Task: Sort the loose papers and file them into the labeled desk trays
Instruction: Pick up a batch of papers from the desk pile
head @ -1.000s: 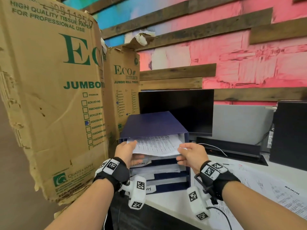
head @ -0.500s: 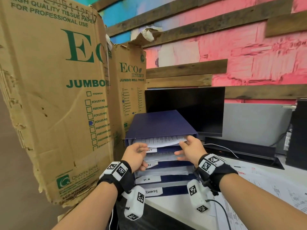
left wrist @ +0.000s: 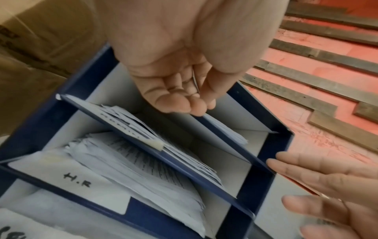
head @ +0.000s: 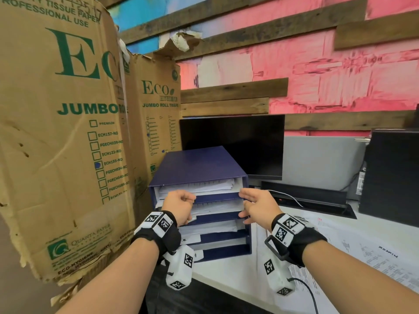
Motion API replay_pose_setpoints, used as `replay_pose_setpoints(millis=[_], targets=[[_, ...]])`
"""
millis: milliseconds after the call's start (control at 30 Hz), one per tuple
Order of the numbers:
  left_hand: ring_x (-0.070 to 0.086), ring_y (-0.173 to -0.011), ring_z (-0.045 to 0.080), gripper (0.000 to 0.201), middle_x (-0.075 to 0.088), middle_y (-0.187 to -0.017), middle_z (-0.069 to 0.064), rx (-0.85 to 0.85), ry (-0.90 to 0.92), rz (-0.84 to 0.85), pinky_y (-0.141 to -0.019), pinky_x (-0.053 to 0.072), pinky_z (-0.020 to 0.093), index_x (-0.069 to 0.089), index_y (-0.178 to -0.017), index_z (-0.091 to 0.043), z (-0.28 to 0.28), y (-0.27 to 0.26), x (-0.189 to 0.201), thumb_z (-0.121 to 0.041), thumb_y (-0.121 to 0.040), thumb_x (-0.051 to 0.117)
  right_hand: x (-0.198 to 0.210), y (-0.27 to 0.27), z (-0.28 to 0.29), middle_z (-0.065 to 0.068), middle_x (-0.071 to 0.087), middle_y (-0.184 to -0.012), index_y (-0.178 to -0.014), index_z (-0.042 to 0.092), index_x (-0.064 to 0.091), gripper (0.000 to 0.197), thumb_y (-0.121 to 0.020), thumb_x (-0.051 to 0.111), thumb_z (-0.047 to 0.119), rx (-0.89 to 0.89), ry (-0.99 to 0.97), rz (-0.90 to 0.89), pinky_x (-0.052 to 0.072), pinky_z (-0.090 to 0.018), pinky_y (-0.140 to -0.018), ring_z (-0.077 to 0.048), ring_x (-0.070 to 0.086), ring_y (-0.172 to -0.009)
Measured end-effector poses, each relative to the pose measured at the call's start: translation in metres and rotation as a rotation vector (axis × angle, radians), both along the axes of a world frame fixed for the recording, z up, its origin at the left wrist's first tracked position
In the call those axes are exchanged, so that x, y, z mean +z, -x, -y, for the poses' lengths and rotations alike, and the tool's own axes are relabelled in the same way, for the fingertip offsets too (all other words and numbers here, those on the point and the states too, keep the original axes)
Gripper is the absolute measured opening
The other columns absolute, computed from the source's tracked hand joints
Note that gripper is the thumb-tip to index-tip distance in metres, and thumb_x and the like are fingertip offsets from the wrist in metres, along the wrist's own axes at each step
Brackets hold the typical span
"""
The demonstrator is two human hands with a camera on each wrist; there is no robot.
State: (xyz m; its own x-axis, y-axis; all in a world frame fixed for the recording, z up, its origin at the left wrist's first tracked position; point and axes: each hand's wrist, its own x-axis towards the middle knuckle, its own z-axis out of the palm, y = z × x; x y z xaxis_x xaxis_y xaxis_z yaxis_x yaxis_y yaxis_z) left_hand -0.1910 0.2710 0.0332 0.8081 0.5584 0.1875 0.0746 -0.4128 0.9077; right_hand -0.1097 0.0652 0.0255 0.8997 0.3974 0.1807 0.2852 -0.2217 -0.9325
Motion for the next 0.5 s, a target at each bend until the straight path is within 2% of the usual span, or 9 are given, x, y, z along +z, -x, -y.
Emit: replay_pose_setpoints(millis=[100,233,333,400,467,500], targets=[[0.052,-0.042,0.016,0.023,0.059,-0.075,0.003,-0.083,-0.083,-0.053,-0.04,0.042,0.021,0.062,-0.08,-0.021,0.021,0.002,0.001,-0.007,-0.093,0.049,0.003,0.005,0.02,-0.003,0.059,-0.126,-0.13,0.012,0.052,0.036,-0.096,0.045,0.005,-0.023,0.032,-0.006,0.059,-0.032,-0.06,-0.02,0.068,-0.072],[0.05,-0.039,0.014,0.027,0.059,-0.068,0.004,-0.172,-0.134,-0.103,-0.038,0.041,0.02,0.06,-0.074,-0.022,0.049,0.001,0.0,-0.006,-0.092,0.048,-0.003,0.009,0.056,-0.006,0.061,-0.115,-0.123,0.009,0.057,0.028,-0.096,0.05,0.012,-0.065,0.159,-0.034,0.058,-0.03,-0.059,-0.019,0.068,-0.076],[0.05,-0.037,0.013,0.026,0.061,-0.071,0.008,-0.219,-0.139,-0.142,-0.037,0.042,0.021,0.06,-0.074,-0.019,0.073,-0.004,-0.005,-0.003,-0.091,0.048,-0.015,0.01,0.09,-0.008,0.062,-0.109,-0.116,0.009,0.061,0.023,-0.096,0.049,0.013,-0.117,0.279,-0.075,0.057,-0.026,-0.057,-0.018,0.067,-0.078],[0.051,-0.039,0.013,0.024,0.061,-0.074,0.009,-0.252,-0.141,-0.188,-0.039,0.045,0.021,0.06,-0.077,-0.019,0.088,-0.009,-0.011,-0.005,-0.092,0.049,-0.026,0.007,0.112,-0.011,0.063,-0.102,-0.108,0.006,0.065,0.022,-0.094,0.048,0.01,-0.159,0.373,-0.093,0.053,-0.027,-0.056,-0.02,0.064,-0.074],[0.055,-0.043,0.015,0.023,0.061,-0.072,0.009,-0.295,-0.161,-0.262,-0.042,0.048,0.023,0.06,-0.078,-0.02,0.102,-0.014,-0.019,-0.007,-0.093,0.049,-0.04,0.002,0.133,-0.016,0.066,-0.098,-0.104,-0.001,0.068,0.026,-0.093,0.047,0.01,-0.181,0.482,-0.09,0.049,-0.028,-0.061,-0.022,0.061,-0.077],[0.057,-0.047,0.016,0.022,0.061,-0.072,0.01,-0.327,-0.179,-0.306,-0.044,0.05,0.025,0.06,-0.079,-0.02,0.111,-0.018,-0.023,-0.008,-0.093,0.05,-0.047,-0.001,0.145,-0.016,0.068,-0.105,-0.106,-0.001,0.068,0.026,-0.092,0.049,0.01,-0.184,0.541,-0.092,0.049,-0.027,-0.069,-0.021,0.062,-0.084]])
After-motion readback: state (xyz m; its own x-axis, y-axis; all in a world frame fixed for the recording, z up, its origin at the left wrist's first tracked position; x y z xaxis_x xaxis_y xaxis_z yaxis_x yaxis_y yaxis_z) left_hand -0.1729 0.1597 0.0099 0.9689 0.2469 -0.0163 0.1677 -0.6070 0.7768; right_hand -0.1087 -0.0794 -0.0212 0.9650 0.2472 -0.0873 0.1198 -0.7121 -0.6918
